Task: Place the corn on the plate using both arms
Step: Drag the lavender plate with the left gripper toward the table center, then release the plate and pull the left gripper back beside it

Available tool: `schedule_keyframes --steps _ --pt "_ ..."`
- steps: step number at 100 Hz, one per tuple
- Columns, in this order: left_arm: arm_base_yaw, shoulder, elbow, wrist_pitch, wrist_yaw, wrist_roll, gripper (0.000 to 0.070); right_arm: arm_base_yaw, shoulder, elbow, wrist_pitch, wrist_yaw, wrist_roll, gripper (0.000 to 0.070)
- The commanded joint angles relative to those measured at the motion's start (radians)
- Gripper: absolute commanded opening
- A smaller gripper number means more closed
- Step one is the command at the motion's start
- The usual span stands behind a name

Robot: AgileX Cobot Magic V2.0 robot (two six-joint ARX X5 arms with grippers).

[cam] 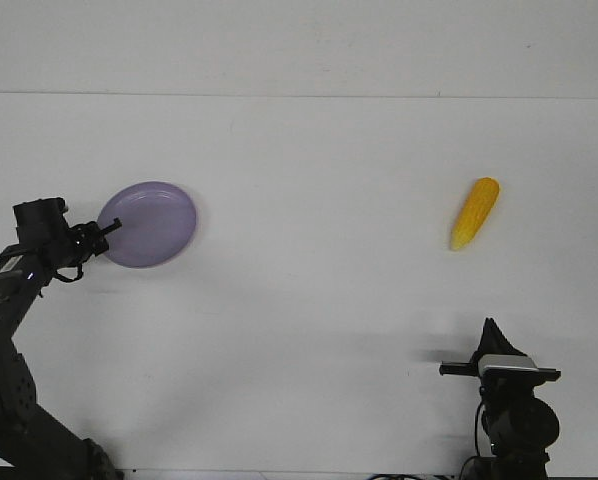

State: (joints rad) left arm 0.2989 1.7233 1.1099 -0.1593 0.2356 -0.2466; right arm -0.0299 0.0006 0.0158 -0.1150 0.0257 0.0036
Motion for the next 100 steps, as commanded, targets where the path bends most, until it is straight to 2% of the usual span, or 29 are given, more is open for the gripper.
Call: schedule_keyframes --steps 1,32,47,65,71,82,100 --pt "0.002 -0.023 0.023 -0.014 0.039 -0.003 0.0009 -0.002 0.0 -0.003 0.01 0.0 0.003 0.0018" --pt "-0.022 -0.336 0.012 -0.196 0.196 -0.003 0.0009 -0.002 0.0 -0.003 0.01 0.0 0.003 0.0018" --pt "-0.151 -0.533 -0.078 -0.243 0.195 -0.011 0.0008 -0.002 0.0 -0.003 0.01 0.0 0.003 0.0017" --pt "-0.4 -0.691 -0.28 -0.24 0.193 -0.068 0.0009 -0.002 0.0 -0.003 0.01 0.0 0.003 0.0018" --pt "-0.499 -0.716 -0.348 -0.22 0.164 -0.105 0.0009 -0.002 0.0 -0.003 0.01 0.0 0.003 0.0018" --pt "-0.655 -0.728 -0.452 -0.152 0.054 -0.179 0.0009 -0.002 0.0 -0.003 0.01 0.0 0.003 0.0018" --pt "-0.805 -0.684 -0.536 -0.034 -0.045 -0.245 0.0009 -0.002 0.0 -0.003 0.01 0.0 0.003 0.0018"
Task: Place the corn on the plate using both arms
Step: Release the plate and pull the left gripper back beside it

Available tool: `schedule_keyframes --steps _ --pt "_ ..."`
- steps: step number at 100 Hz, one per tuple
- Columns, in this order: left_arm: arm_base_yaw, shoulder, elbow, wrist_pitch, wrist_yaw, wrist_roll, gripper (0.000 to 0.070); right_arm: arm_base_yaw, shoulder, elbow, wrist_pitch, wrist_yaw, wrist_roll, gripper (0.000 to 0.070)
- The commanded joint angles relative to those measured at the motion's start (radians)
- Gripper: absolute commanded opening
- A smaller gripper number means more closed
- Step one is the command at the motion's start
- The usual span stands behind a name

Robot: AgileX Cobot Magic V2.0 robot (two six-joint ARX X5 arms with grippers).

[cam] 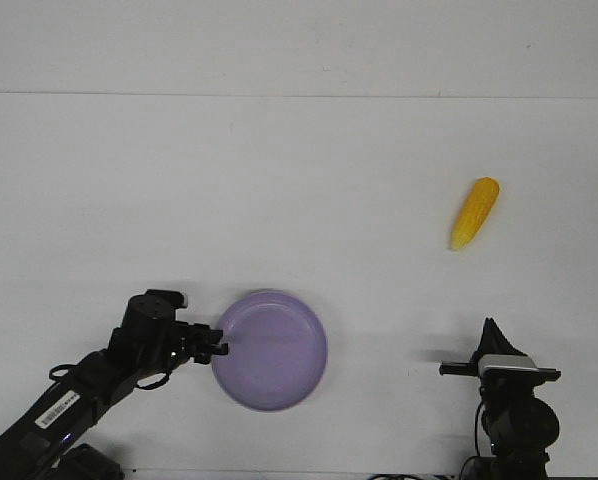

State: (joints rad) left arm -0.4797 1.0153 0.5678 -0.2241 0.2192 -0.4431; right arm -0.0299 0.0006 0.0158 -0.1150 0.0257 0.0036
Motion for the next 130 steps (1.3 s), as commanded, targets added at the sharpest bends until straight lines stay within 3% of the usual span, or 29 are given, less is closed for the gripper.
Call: schedule_keyframes --steps 1,50,55,66,71,93,98,106,115,130 --pt "-0.031 0.027 0.006 0.033 -0.035 -0.048 0.0009 -0.002 0.0 -0.003 0.01 0.0 0.003 0.0018" --pt "-0.071 0.19 0.006 0.121 -0.054 -0.029 0.003 -0.002 0.0 -0.003 0.01 0.0 0.003 0.0018" --pt "-0.071 0.19 0.006 0.121 -0.054 -0.028 0.011 -0.002 0.0 -0.003 0.01 0.0 0.003 0.0018" --pt "-0.071 0.188 0.006 0.121 -0.055 -0.018 0.0461 -0.002 0.0 -0.003 0.01 0.0 0.002 0.0018" --pt "-0.071 0.188 0.006 0.122 -0.055 -0.011 0.0529 -0.002 0.0 -0.003 0.01 0.0 0.002 0.0018" --pt "-0.069 0.111 0.011 0.122 -0.055 0.075 0.0532 -0.002 0.0 -0.003 0.026 -0.011 0.005 0.0018" --pt "-0.069 0.059 0.014 0.122 -0.055 0.092 0.0531 -0.002 0.0 -0.003 0.022 -0.032 0.064 0.0018" --pt "-0.069 -0.049 0.019 0.122 -0.057 0.104 0.0531 -0.002 0.0 -0.003 0.004 -0.088 0.238 0.0017" --pt "-0.069 -0.19 0.02 0.121 -0.063 0.118 0.0529 -0.002 0.0 -0.003 0.008 -0.084 0.245 0.0017" --pt "-0.069 -0.404 0.02 0.093 -0.066 0.118 0.0527 -0.002 0.001 0.037 0.032 -0.078 0.339 0.0007"
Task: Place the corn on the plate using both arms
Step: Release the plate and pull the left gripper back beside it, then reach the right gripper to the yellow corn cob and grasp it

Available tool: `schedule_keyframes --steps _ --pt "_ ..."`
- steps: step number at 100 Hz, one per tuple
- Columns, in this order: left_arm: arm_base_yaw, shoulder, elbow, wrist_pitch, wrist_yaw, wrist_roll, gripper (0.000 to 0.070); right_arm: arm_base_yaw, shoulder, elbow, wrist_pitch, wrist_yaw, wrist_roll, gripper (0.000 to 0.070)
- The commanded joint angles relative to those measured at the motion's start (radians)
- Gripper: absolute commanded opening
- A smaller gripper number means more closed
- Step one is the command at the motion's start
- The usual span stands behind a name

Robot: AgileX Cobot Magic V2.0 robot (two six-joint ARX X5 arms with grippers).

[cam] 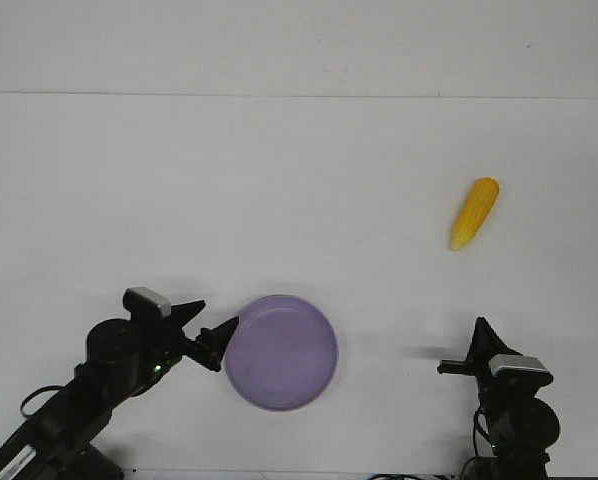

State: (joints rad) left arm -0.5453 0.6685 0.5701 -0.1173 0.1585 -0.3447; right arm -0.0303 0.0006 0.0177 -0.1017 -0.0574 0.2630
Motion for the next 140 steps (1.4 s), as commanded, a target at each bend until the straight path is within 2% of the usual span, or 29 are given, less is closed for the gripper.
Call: schedule_keyframes --steps 1,9,13,16,24,28,44,59,70,80,97,115,119,140 --pt "-0.004 -0.071 0.018 -0.019 -0.006 0.019 0.0527 -0.002 0.001 0.044 0.019 0.008 0.084 0.0007" --pt "-0.004 -0.153 0.018 -0.082 -0.023 0.016 0.0525 -0.002 0.018 0.124 0.021 0.062 0.1 0.001" --pt "-0.004 -0.186 0.018 -0.124 -0.035 0.013 0.0525 -0.002 0.05 0.17 0.029 0.087 0.098 0.0045" --pt "-0.004 -0.207 0.018 -0.157 -0.042 0.012 0.0525 -0.002 0.082 0.208 0.035 0.094 0.098 0.0123" --pt "-0.004 -0.247 0.018 -0.237 -0.064 0.012 0.0526 -0.002 0.222 0.315 0.046 0.094 0.081 0.0419" --pt "-0.004 -0.258 0.018 -0.264 -0.074 0.012 0.0526 -0.002 0.315 0.372 0.043 0.09 0.068 0.0483" --pt "-0.004 -0.267 0.018 -0.298 -0.112 0.013 0.0526 -0.002 0.763 0.642 -0.029 0.078 0.027 0.0485" --pt "-0.004 -0.264 0.018 -0.297 -0.119 0.015 0.0526 -0.012 1.199 0.947 -0.171 0.099 -0.024 0.0508" --pt "-0.004 -0.265 0.018 -0.3 -0.119 0.02 0.0526 -0.035 1.484 1.174 -0.297 0.1 -0.026 0.0556" --pt "-0.004 -0.265 0.018 -0.301 -0.118 0.019 0.0525 -0.055 1.702 1.363 -0.411 0.108 -0.029 0.0557" --pt "-0.004 -0.265 0.018 -0.304 -0.118 0.018 0.0526 -0.077 1.945 1.591 -0.52 0.11 -0.024 0.0557" --pt "-0.004 -0.265 0.018 -0.304 -0.118 0.011 0.0526 -0.08 2.041 1.641 -0.518 0.118 0.0 0.055" --pt "-0.004 -0.265 0.018 -0.304 -0.118 0.011 0.0525 -0.08 2.05 1.641 -0.51 0.118 0.004 0.053" --pt "-0.004 -0.265 0.018 -0.302 -0.119 0.011 0.0525 -0.08 2.071 1.641 -0.521 0.106 0.005 0.0284"
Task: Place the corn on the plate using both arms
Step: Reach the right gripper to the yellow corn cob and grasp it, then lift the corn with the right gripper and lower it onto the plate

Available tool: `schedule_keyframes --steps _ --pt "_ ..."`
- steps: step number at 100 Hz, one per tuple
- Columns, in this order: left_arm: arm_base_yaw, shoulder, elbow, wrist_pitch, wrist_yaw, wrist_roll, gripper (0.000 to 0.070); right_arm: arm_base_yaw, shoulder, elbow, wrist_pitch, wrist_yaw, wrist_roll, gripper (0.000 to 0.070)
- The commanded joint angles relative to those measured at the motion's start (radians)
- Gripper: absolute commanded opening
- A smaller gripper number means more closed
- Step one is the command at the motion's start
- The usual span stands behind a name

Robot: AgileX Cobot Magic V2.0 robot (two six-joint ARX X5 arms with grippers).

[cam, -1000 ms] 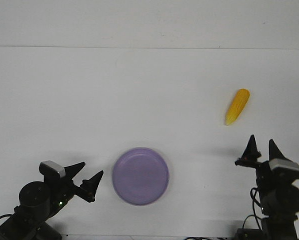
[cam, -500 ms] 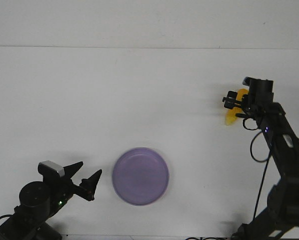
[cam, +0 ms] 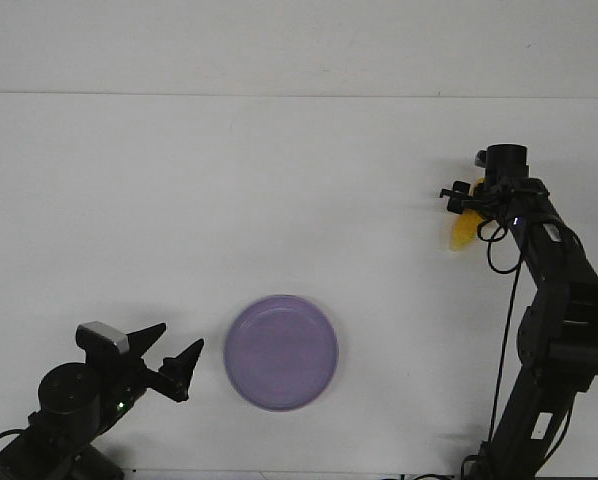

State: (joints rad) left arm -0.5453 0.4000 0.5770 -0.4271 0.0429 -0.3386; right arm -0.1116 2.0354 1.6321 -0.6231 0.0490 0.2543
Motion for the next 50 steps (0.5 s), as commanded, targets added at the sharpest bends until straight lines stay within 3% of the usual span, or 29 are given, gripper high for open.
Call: schedule_keyframes --steps 1,10,31,50 --pt "-0.004 0.004 0.011 0.008 -0.003 0.005 0.0525 0.001 0.036 0.027 -0.002 0.0 0.013 0.0266" --pt "-0.004 0.004 0.011 0.009 -0.003 0.005 0.0525 0.001 0.036 0.027 -0.012 -0.002 0.011 0.0167" --pt "-0.004 0.003 0.011 0.006 -0.002 0.006 0.0526 0.001 -0.003 0.027 -0.053 -0.061 -0.006 0.0162" --pt "-0.004 0.003 0.011 0.002 -0.002 0.01 0.0526 0.023 -0.19 0.026 -0.108 -0.135 -0.064 0.0162"
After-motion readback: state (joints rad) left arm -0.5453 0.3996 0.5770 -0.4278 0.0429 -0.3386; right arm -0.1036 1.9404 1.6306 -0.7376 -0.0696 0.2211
